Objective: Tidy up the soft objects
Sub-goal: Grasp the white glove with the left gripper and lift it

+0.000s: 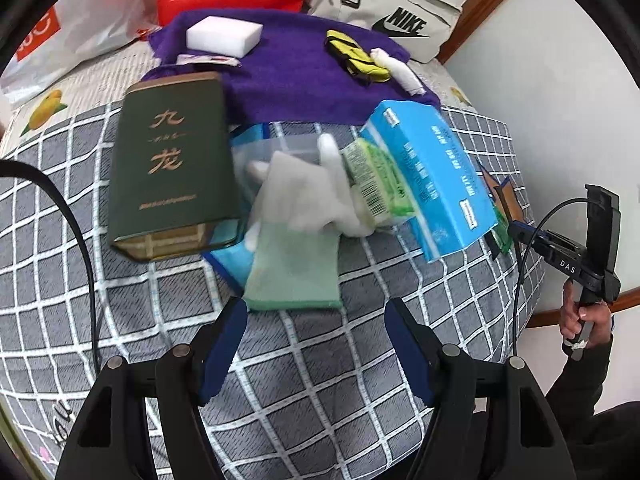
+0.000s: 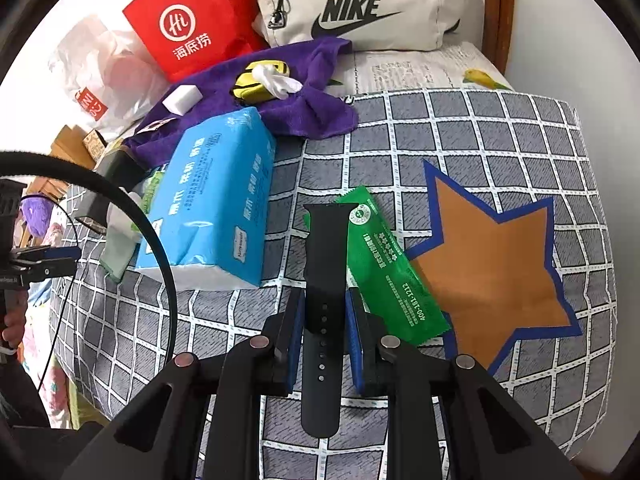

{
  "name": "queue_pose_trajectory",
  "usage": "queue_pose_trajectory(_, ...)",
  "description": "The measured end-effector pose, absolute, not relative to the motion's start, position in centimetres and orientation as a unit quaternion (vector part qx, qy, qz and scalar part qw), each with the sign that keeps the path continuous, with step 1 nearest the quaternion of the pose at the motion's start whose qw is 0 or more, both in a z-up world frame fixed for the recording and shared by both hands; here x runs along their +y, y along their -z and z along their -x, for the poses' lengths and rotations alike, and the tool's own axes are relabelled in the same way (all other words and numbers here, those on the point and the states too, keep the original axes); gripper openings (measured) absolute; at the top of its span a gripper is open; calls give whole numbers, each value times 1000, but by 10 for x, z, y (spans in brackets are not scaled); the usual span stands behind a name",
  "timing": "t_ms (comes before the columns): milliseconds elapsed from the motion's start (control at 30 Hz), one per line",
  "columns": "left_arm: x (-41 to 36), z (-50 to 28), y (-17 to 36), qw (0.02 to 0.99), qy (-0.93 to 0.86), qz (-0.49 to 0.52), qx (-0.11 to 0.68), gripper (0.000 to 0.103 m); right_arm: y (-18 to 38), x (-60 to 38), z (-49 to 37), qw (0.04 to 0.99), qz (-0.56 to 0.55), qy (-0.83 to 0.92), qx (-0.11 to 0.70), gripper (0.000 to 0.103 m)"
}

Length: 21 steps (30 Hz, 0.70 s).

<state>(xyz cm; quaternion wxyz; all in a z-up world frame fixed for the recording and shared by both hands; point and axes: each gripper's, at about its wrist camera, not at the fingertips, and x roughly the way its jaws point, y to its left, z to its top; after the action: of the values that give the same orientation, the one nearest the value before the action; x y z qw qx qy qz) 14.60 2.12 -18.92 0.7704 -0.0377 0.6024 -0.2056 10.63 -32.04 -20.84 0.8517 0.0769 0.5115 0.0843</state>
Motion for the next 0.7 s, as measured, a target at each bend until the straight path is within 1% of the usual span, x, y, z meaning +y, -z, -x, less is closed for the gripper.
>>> queue_pose_trajectory(67, 18, -148, 189, 772, 210, 37, 599, 71, 208, -320, -108, 852, -78, -86, 510, 21)
queue_pose_trajectory(233, 0, -161, 194, 777, 201, 17, 597, 71, 208, -313, -108, 852, -77, -92, 510, 21)
queue_pose_trajectory(367, -12, -171, 178, 791, 227, 0, 568, 71, 208, -312, -104, 853, -72, -92, 508, 21)
queue_pose_trajectory(567, -38, -190, 177, 799, 225, -91, 550, 71, 210, -318, -103, 852, -70, -89, 512, 21)
queue_pose_trajectory(700, -64, -194, 196, 784, 214, -196, 548, 71, 213, -323, -104, 848, -83, -89, 515, 21)
